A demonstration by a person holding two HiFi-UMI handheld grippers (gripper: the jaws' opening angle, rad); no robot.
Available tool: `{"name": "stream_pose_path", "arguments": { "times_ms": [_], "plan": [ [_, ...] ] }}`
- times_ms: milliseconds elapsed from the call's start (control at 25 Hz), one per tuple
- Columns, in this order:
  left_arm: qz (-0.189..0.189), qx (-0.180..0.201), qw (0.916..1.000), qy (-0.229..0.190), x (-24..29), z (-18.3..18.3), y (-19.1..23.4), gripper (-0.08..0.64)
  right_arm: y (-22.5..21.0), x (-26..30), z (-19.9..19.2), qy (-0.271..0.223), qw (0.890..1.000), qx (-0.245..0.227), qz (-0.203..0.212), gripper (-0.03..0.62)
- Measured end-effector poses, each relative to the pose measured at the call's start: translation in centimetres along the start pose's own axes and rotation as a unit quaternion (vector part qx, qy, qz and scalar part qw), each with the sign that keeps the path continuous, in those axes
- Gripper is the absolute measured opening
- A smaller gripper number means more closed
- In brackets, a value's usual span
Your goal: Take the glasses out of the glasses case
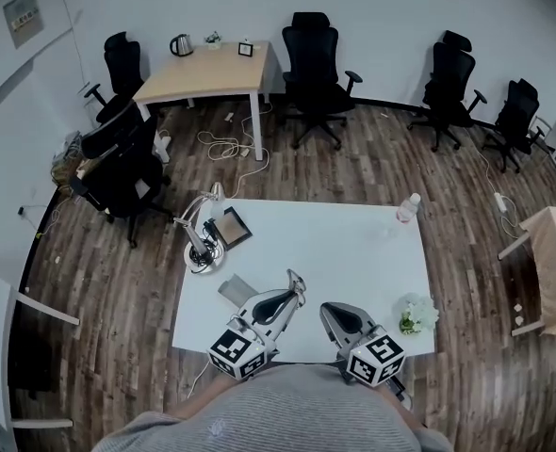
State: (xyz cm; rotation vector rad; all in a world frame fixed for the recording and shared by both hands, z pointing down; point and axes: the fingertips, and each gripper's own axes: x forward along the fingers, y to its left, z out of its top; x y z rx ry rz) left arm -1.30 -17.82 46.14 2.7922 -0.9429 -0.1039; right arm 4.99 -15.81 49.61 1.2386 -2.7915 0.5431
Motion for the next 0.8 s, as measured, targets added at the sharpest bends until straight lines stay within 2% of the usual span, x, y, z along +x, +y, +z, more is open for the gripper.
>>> {"name": "stream_pose_path", "arguments": {
  "times_ms": [800],
  "plan": [
    [0.019, -0.019, 0.9996, -0.003, -0.44, -0.30, 0.41, 0.031, 0.10, -0.16, 0.15, 0.000, 1.000, 0.005, 0.016, 0.014]
  ]
}}
